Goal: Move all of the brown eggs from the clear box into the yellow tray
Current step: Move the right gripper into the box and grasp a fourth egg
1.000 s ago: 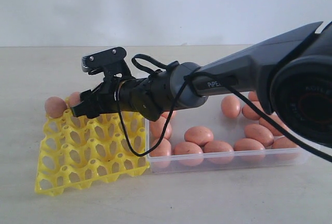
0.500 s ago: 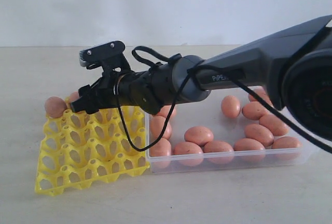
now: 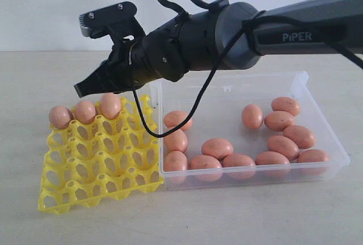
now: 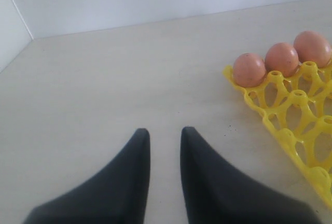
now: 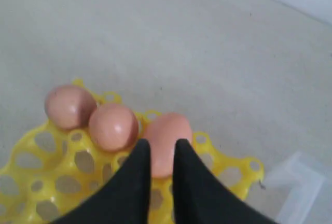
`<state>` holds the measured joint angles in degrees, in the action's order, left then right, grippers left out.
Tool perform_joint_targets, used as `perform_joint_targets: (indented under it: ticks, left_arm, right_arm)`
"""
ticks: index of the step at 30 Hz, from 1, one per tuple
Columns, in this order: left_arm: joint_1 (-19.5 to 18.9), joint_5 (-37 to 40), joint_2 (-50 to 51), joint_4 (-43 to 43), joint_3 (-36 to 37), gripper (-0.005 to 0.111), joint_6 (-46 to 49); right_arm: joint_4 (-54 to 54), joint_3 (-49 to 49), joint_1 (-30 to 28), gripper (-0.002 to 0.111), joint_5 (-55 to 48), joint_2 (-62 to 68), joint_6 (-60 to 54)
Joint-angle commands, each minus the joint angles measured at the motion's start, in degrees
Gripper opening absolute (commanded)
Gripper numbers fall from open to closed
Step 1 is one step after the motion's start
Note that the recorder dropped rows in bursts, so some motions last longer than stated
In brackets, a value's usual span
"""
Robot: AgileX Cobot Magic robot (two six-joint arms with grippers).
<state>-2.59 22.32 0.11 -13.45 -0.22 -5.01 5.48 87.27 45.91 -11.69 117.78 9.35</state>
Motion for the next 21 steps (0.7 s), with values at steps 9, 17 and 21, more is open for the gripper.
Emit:
perform_joint_targets:
  ticks: [9,17,21]
  left_arm:
    - [-0.12,-0.41,-0.11,0.11,0.22,0.022,-0.11]
    - [-0.12,-0.41,-0.11,0.11,0.22,0.022,-0.11]
    - [-0.12,-0.41,-0.11,0.11,0.22,0.022,-0.11]
  right_arm:
    - [8.87,0.30,-0.12,0.000,-23.49,-8.62,-1.00]
    - [8.25,0.30,-6.09,0.000,-58.27,-9.35,-3.21]
    - [-2.67,0.30,-10.13,0.000,-58.27,-9.35,-15.10]
